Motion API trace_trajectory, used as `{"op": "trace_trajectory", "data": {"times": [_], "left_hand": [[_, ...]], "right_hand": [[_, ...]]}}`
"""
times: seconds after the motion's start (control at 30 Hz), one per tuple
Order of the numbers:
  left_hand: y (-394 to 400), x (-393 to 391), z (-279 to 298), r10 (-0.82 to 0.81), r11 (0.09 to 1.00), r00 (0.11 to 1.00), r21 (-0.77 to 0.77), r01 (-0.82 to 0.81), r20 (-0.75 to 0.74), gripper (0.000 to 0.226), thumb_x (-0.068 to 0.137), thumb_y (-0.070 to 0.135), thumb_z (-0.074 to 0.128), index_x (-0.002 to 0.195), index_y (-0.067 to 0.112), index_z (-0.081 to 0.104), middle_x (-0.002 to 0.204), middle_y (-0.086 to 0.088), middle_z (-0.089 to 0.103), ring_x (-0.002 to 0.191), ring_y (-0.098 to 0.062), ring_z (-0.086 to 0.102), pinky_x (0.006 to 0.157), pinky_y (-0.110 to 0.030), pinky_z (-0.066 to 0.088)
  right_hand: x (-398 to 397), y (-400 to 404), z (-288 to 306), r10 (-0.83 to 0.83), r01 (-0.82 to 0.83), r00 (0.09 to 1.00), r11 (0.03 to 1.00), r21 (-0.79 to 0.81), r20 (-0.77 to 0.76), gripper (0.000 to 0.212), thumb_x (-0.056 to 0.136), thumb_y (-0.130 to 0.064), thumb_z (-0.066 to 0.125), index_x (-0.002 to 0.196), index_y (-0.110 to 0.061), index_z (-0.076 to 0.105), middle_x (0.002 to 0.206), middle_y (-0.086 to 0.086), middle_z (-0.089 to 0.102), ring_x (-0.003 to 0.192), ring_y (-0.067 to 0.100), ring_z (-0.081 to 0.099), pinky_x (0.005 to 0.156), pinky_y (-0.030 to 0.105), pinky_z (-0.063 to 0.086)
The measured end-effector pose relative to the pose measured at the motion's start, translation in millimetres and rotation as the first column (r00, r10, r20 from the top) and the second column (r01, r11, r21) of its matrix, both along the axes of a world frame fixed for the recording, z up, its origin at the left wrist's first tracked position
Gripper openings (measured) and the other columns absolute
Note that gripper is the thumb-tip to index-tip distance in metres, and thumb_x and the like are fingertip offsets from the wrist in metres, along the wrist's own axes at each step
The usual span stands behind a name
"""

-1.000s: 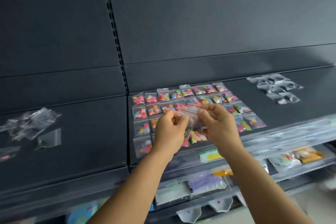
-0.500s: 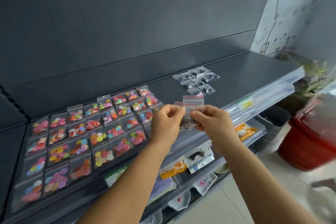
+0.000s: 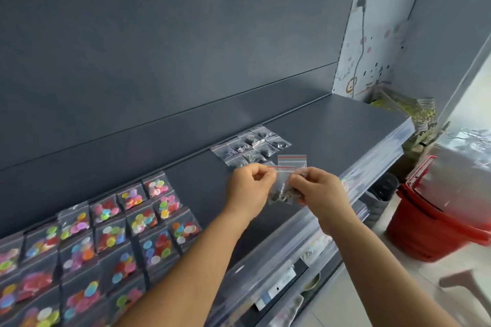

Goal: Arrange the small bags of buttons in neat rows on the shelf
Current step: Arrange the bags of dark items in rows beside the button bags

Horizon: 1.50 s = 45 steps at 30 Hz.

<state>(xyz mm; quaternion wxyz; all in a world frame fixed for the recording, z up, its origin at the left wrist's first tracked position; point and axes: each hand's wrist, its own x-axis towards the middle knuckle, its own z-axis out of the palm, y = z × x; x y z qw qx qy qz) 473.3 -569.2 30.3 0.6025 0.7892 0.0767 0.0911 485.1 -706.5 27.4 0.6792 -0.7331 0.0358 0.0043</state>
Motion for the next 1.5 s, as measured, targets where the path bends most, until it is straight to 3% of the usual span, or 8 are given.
{"op": "trace_trajectory", "data": {"times": [0.1, 0.3, 0.47, 0.57, 0.8, 1.0, 1.17, 1.5], "left_hand": [[2, 28, -5, 0.014, 1.0, 1.0, -0.021, -0.015, -0.021, 0.013, 0.085, 0.016, 0.063, 0.073, 0.02, 0.067, 0.068, -0.001, 0.069, 0.061, -0.013, 0.063, 0.071, -0.037, 0.055], [-5, 75, -17, 0.106, 0.994, 0.994, 0.021, -0.105, -0.036, 0.017, 0.089, 0.016, 0.057, 0.072, 0.018, 0.06, 0.067, -0.004, 0.066, 0.059, -0.021, 0.059, 0.067, -0.043, 0.056], [-25, 106, -25, 0.21, 0.965, 0.977, 0.172, -0.199, -0.044, 0.01, 0.091, 0.018, 0.053, 0.086, 0.018, 0.062, 0.077, -0.003, 0.069, 0.07, -0.022, 0.065, 0.071, -0.038, 0.056], [-42, 120, -28, 0.247, 0.94, 0.967, 0.258, -0.225, -0.055, 0.012, 0.09, 0.014, 0.052, 0.085, 0.024, 0.057, 0.077, -0.001, 0.069, 0.07, -0.021, 0.064, 0.065, -0.033, 0.053], [-66, 130, -32, 0.322, 0.79, 0.946, 0.562, -0.244, -0.043, 0.021, 0.092, 0.015, 0.05, 0.112, 0.017, 0.056, 0.087, -0.004, 0.066, 0.075, -0.022, 0.06, 0.064, -0.032, 0.047], [-72, 122, -33, 0.273, 0.546, 0.96, 0.81, -0.215, 0.071, 0.041, 0.091, 0.024, 0.056, 0.132, 0.017, 0.048, 0.128, 0.002, 0.049, 0.119, -0.02, 0.041, 0.097, -0.033, 0.038], [-80, 120, -42, 0.155, 0.516, 0.988, 0.854, -0.061, -0.023, 0.036, 0.094, 0.016, 0.05, 0.13, 0.014, 0.054, 0.135, 0.001, 0.051, 0.127, -0.019, 0.04, 0.104, -0.033, 0.033], [-82, 120, -44, 0.185, 0.437, 0.979, 0.899, -0.007, -0.083, 0.029, 0.094, 0.01, 0.044, 0.12, 0.011, 0.058, 0.121, -0.003, 0.059, 0.114, -0.023, 0.051, 0.1, -0.032, 0.036]], "right_hand": [[28, -2, -3, -0.034, 0.035, 0.999, 0.998, -0.055, 0.012, 0.022, 0.081, -0.015, 0.06, 0.061, -0.01, 0.068, 0.053, -0.001, 0.062, 0.047, 0.009, 0.051, 0.047, 0.019, 0.045], [96, -25, -9, -0.074, 0.089, 0.994, 0.97, -0.227, 0.077, 0.023, 0.085, -0.026, 0.059, 0.069, -0.009, 0.066, 0.059, 0.005, 0.058, 0.056, 0.018, 0.049, 0.06, 0.04, 0.049], [148, -44, -16, 0.057, -0.004, 0.993, 0.888, -0.461, 0.1, 0.021, 0.081, -0.025, 0.059, 0.062, -0.019, 0.063, 0.048, -0.011, 0.06, 0.041, 0.002, 0.048, 0.047, 0.022, 0.038], [171, -50, -19, 0.173, -0.107, 0.983, 0.813, -0.573, 0.062, 0.018, 0.082, -0.022, 0.058, 0.067, -0.014, 0.064, 0.055, -0.005, 0.063, 0.055, 0.013, 0.056, 0.05, 0.024, 0.04], [202, -60, -35, 0.351, -0.257, 0.936, 0.627, -0.736, -0.027, 0.015, 0.083, -0.025, 0.06, 0.084, -0.011, 0.06, 0.079, 0.007, 0.065, 0.08, 0.03, 0.058, 0.062, 0.03, 0.043], [208, -71, -37, 0.502, -0.258, 0.86, 0.586, -0.768, 0.094, 0.043, 0.085, -0.03, 0.063, 0.126, -0.023, 0.052, 0.117, 0.005, 0.053, 0.106, 0.029, 0.054, 0.085, 0.036, 0.046], [204, -75, -39, 0.722, -0.29, 0.68, 0.423, -0.859, 0.126, 0.033, 0.088, -0.026, 0.059, 0.121, -0.026, 0.061, 0.125, -0.002, 0.055, 0.112, 0.024, 0.046, 0.091, 0.028, 0.038], [208, -72, -41, 0.79, -0.298, 0.604, 0.343, -0.891, 0.102, 0.029, 0.09, -0.016, 0.052, 0.114, -0.026, 0.066, 0.126, -0.006, 0.057, 0.111, 0.021, 0.047, 0.085, 0.023, 0.036]]}}
